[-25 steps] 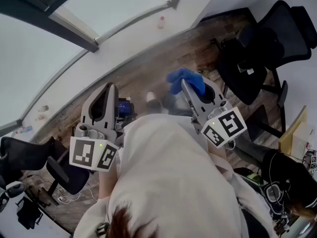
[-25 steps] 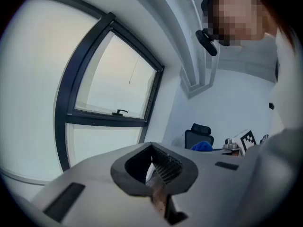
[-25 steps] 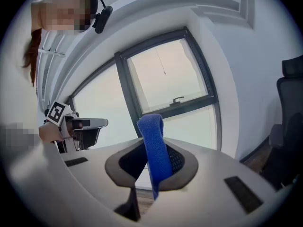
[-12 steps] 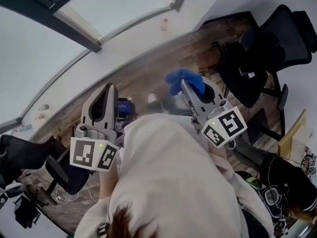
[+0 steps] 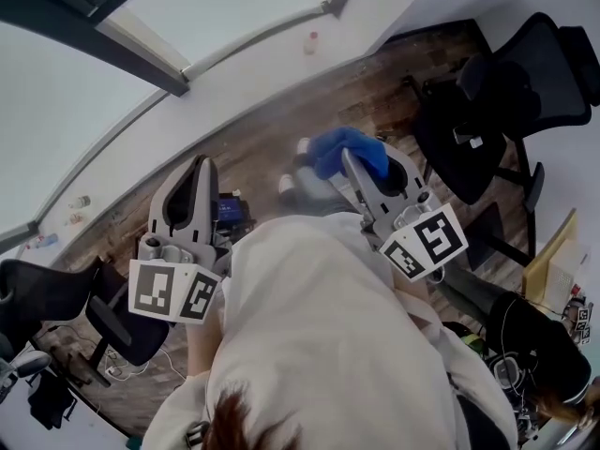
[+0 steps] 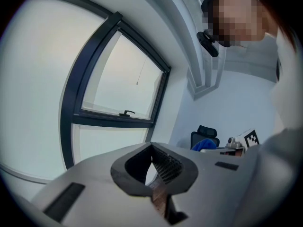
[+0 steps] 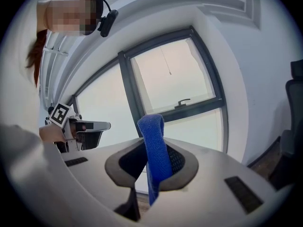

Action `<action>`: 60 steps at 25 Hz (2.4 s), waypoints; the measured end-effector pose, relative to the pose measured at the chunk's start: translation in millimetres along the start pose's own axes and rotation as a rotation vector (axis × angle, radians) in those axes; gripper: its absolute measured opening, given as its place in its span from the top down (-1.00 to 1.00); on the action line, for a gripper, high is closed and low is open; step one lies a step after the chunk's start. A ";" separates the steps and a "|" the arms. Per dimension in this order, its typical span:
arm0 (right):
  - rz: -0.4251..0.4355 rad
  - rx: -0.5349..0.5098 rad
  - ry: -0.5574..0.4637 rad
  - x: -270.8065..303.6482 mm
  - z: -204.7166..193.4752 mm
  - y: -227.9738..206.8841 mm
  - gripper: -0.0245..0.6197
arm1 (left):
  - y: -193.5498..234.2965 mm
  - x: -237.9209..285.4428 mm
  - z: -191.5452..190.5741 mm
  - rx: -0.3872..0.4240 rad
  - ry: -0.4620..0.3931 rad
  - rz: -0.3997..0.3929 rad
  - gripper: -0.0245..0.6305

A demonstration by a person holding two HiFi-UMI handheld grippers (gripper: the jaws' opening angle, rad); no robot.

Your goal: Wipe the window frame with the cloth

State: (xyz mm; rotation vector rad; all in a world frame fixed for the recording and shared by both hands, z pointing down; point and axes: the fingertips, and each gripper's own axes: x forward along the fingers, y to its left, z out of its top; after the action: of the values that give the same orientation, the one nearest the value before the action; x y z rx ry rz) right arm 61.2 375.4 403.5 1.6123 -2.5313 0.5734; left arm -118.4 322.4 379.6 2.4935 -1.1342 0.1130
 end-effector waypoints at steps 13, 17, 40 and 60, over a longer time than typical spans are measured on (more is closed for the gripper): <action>0.285 -0.043 -0.058 152.6 66.8 -24.4 0.77 | 96.6 60.2 44.0 -0.030 -0.034 0.199 0.90; 0.373 -0.036 -0.096 195.9 96.9 -36.4 0.77 | 119.6 93.2 76.5 -0.004 -0.071 0.232 0.90; 0.113 -0.055 -0.055 282.2 109.3 -54.0 0.77 | 171.1 173.4 126.3 0.058 -0.016 -0.020 0.90; 0.269 -0.439 0.090 619.1 115.2 101.2 0.77 | 292.0 131.1 137.9 -0.011 -0.019 -0.067 0.90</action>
State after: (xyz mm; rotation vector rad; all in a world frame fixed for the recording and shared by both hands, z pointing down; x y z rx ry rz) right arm -286.9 -158.1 436.5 1.0860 -2.5840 0.0866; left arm -258.8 3.5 377.5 2.5250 -1.0553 0.0642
